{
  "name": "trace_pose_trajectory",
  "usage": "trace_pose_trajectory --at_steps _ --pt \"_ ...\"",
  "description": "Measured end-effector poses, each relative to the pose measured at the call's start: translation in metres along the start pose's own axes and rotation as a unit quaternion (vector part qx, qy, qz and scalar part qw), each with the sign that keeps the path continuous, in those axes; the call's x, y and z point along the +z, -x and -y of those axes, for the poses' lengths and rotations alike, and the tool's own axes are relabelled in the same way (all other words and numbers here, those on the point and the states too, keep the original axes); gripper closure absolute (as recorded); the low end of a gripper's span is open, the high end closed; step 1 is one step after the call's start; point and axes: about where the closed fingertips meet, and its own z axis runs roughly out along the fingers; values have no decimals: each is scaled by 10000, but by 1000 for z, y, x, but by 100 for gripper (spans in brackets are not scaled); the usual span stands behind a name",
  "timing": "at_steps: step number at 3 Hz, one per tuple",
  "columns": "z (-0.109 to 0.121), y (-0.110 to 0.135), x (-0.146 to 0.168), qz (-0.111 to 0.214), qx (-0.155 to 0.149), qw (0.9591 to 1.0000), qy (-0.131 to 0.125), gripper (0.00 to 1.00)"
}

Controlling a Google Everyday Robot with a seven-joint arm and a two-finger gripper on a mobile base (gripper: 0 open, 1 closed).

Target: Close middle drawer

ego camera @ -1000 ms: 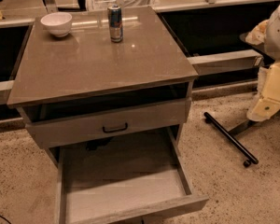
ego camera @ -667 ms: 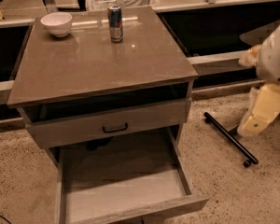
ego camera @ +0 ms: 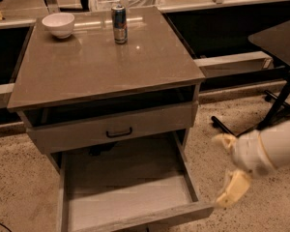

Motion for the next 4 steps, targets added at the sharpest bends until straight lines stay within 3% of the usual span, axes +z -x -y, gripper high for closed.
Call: trace_pose_trajectory --at_steps 1,2,3,4 --pt "-21 -30 35 509 198 9978 365 0" --pt "-20 -34 40 544 194 9976 374 0" --pt "-18 -60 75 812 195 9955 436 0" --pt "-28 -106 127 909 -104 9948 448 19"
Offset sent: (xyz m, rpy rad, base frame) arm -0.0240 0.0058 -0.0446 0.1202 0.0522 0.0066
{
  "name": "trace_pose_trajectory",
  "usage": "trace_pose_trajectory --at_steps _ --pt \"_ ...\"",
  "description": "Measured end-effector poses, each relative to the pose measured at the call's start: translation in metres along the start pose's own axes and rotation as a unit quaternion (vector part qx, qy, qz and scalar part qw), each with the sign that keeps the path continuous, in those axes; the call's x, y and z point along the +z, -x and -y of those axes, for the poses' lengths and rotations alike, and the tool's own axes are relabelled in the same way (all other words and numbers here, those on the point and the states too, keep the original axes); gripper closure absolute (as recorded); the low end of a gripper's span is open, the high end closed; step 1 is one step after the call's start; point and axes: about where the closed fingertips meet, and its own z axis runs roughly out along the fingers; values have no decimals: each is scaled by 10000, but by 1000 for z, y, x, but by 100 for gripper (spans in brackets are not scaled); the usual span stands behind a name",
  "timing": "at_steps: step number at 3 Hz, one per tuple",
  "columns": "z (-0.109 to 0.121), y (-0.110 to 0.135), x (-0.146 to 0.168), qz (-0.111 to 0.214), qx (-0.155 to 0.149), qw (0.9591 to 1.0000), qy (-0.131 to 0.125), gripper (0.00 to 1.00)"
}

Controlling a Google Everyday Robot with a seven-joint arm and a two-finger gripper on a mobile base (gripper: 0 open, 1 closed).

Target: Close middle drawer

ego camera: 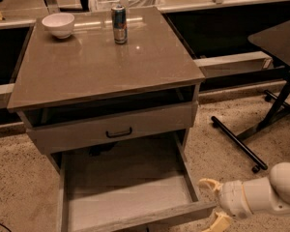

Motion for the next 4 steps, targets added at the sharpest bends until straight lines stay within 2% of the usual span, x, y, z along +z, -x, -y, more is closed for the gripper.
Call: trace_pose_trajectory --at_steps 1,3,4 --pt "-8 -27 47 86 -658 9978 52 42" --pt "-7 -28 50 101 -726 9973 56 89" --pt "-12 -35 64 172 -1064 9942 20 100"
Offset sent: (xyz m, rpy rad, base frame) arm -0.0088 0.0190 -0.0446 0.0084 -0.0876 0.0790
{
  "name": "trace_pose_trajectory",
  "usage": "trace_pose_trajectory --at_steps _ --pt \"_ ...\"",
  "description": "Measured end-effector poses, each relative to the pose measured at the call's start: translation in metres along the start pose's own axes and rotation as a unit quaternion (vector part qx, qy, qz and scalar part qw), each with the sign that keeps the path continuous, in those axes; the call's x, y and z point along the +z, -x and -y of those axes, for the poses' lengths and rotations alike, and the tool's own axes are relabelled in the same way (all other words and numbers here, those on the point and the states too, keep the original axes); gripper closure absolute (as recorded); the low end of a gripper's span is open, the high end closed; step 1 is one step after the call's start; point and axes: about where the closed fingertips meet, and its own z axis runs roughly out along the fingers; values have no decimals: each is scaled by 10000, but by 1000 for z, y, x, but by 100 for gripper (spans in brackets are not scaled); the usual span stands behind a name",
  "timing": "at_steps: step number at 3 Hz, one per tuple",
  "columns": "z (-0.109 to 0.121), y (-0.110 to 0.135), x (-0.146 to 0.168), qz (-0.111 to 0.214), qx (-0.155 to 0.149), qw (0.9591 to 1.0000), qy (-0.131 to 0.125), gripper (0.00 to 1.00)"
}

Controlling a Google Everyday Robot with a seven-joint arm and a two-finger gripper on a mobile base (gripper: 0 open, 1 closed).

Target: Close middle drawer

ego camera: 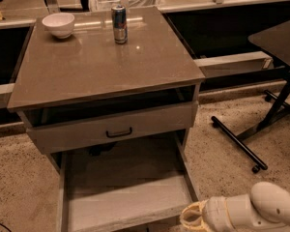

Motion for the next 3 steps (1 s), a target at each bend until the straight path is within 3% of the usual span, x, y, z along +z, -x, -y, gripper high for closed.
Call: trace_pose_trajectory --at_steps 1,2,3 --pt "-20 -13 41 -3 -915 9958 -35 100" --pt "-31 -24 84 4 -1540 9881 59 100" --pt "-29 -32 117 3 -1657 9861 132 83"
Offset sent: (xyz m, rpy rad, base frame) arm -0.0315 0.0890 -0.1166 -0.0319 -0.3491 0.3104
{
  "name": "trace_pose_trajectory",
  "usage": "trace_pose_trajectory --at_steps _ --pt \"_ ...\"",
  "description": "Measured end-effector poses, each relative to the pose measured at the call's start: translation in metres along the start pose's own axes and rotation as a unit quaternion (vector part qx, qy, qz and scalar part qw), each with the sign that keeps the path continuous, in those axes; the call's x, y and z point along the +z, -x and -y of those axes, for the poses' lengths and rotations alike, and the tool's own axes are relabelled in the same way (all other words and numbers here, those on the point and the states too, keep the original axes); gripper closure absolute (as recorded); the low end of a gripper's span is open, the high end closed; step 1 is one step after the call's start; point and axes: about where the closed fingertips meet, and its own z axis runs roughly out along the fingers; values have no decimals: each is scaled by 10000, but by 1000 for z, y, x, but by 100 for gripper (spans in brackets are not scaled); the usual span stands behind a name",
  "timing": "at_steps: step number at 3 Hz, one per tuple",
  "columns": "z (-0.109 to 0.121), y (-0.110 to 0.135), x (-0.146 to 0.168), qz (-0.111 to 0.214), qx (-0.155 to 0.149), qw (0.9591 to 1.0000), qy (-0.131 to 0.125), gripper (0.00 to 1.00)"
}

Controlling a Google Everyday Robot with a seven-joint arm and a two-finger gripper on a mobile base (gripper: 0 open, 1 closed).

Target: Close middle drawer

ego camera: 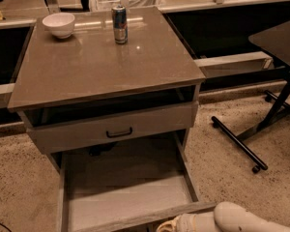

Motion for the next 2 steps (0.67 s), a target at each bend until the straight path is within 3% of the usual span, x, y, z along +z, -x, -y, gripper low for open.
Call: trace_pose_trajectory --at_steps 1,2 --pt "8 -5 15 5 98 9999 -113 60" --pt "31 -8 23 101 266 9990 -351 29"
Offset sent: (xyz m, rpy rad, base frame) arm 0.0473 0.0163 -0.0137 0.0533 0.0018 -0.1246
